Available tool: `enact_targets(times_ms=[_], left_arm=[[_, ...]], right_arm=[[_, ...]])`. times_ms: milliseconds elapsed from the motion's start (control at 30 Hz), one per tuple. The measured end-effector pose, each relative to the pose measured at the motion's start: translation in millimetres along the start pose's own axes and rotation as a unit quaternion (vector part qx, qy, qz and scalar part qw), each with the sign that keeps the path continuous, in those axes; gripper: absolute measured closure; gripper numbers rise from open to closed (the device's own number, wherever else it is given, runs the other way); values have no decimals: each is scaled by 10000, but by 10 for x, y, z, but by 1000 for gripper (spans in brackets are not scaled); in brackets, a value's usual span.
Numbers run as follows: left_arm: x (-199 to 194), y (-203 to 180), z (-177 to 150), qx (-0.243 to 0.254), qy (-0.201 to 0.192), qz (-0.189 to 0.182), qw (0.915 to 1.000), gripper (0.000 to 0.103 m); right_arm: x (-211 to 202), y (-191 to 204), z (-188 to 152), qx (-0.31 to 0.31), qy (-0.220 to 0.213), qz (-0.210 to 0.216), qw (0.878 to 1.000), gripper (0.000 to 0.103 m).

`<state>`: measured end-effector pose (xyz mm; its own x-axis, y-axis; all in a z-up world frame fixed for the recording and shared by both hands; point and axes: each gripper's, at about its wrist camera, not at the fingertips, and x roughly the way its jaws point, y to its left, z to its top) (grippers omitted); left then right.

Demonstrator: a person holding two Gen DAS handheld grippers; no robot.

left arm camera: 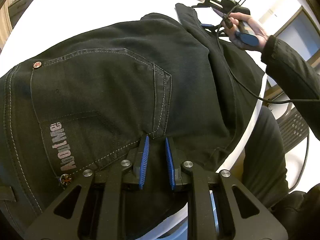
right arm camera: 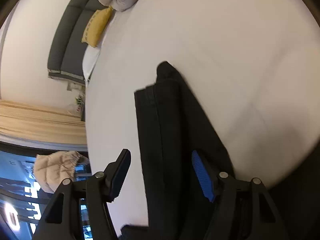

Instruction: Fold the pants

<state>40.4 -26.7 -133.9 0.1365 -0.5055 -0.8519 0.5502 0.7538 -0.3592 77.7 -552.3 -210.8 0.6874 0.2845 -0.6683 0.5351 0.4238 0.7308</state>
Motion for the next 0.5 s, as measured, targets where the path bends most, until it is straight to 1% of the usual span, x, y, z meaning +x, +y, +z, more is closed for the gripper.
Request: enact_targets(times_ms=[33, 67, 100, 133, 167, 200, 267, 333, 367, 433, 500], left_arm=[[0, 12, 6, -5, 12, -12, 10000, 86], [1, 25, 13, -12, 25, -22, 10000, 86], [3, 34, 18, -19, 36, -27, 10000, 86], [13, 31, 20, -11, 50, -27, 10000, 86], [17, 32, 22, -16, 58, -21, 10000, 86], [22, 31, 28, -23, 66, -8, 10000, 86], [32, 15, 41, -14, 81, 32, 10000, 86], [38, -2, 49, -7, 84, 63, 9999, 86], [40, -11, 51, 3, 84, 78, 9999, 86], [47, -36, 53, 34, 90, 109, 9999, 86], [54, -59, 60, 53, 104, 135, 9998, 86]], right_arm=[[50, 15, 46, 19, -30, 80, 10000, 38], [69, 8, 77, 55, -52, 87, 9999, 47], [117, 5, 134, 123, -52, 103, 9999, 53], [134, -3, 174, 160, -41, 131, 9998, 70], [150, -4, 195, 174, -9, 145, 9997, 94], [136, 12, 198, 132, 7, 93, 9999, 96], [-14, 40, 209, -129, -144, 86, 9998, 98], [-288, 14, 193, -223, -477, 217, 9984, 98], [-466, -38, 186, -153, -645, 311, 9973, 98], [-952, -188, 176, 26, -1095, 483, 9928, 98], [-1431, -368, 214, 106, -1485, 474, 9877, 98]])
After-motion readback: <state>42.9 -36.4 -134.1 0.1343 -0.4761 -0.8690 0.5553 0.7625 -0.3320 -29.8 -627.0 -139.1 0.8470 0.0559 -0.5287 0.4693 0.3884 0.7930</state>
